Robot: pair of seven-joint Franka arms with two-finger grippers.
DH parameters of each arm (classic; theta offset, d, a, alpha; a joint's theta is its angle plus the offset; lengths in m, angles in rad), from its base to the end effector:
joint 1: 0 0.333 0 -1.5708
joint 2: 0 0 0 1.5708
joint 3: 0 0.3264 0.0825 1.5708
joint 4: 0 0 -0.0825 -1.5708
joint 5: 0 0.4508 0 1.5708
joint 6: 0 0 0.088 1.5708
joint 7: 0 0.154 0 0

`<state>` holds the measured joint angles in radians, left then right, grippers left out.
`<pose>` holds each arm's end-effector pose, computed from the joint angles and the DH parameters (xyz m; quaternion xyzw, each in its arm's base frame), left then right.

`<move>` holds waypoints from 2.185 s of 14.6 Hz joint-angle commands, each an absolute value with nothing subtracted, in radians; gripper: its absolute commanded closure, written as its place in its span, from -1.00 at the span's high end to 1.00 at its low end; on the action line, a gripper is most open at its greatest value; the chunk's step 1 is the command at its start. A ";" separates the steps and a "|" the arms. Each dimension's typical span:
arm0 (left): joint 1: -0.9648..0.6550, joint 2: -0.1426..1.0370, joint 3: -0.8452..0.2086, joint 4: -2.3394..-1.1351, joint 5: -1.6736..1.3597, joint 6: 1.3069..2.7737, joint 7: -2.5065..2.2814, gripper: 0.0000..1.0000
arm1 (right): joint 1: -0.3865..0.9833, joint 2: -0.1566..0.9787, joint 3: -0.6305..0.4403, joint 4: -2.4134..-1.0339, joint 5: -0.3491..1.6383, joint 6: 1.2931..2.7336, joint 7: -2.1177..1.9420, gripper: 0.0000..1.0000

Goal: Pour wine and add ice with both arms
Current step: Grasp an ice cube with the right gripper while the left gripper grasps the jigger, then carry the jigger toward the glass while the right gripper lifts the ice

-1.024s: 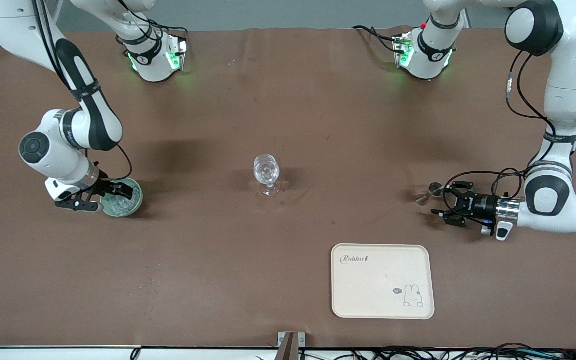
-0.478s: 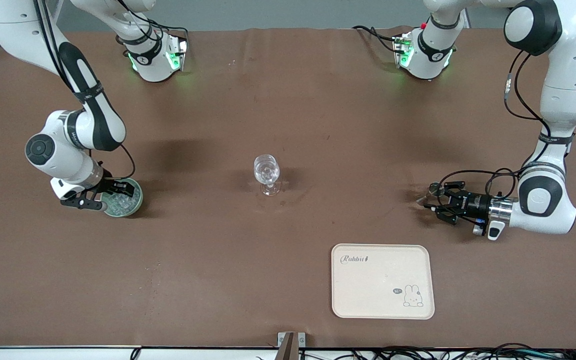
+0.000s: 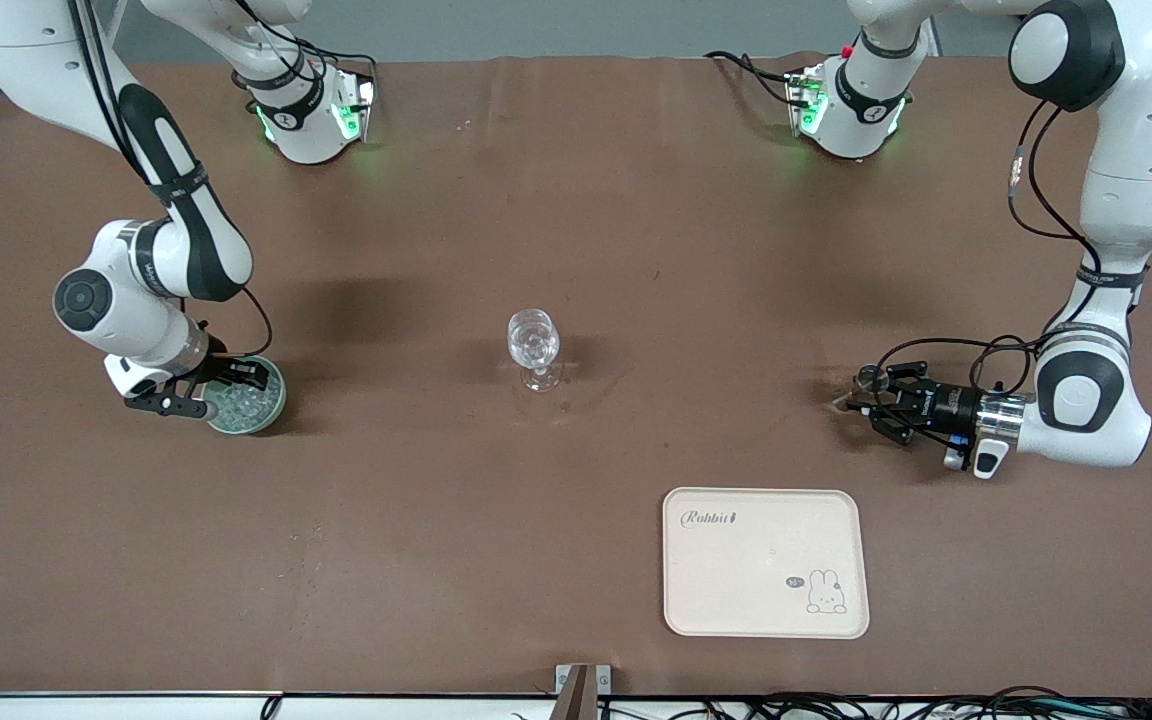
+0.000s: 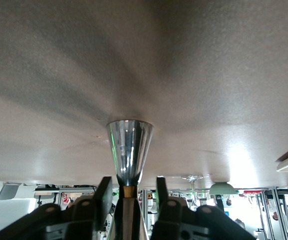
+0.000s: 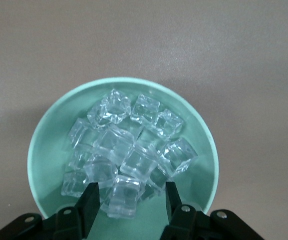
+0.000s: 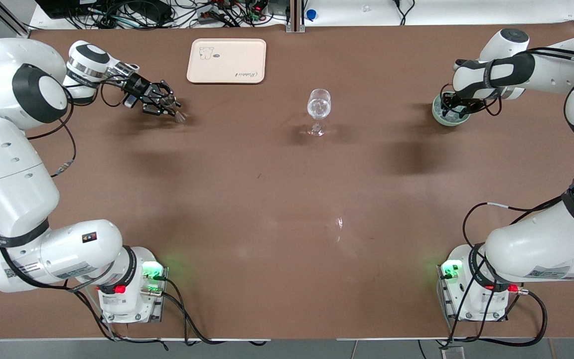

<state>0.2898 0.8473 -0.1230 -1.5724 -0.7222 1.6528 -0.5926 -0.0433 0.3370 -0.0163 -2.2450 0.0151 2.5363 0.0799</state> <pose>0.6552 0.0141 0.0681 0.7301 0.4629 -0.4167 0.2812 0.5748 -0.0347 0.1177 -0.9969 0.0756 0.0228 0.0012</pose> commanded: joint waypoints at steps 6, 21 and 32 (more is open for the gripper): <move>0.291 0.848 -0.121 -1.575 -0.736 1.638 -0.578 -0.88 | -0.048 0.318 0.006 -2.264 0.011 2.516 0.104 0.08; 0.169 0.710 -0.383 -1.566 -0.841 1.817 -0.984 -0.98 | -0.049 0.313 0.006 -2.252 0.009 2.497 0.103 -0.09; -0.037 0.540 -0.405 -1.566 -0.822 1.930 -1.315 -0.98 | -0.054 0.311 0.006 -2.249 0.011 2.493 0.104 -0.99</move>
<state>-0.0347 0.5809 -0.4133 -1.5429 -0.8217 1.9228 -1.2933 -0.0439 0.3367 -0.0008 -2.2366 0.0152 2.4965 0.0878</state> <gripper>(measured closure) 0.784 0.731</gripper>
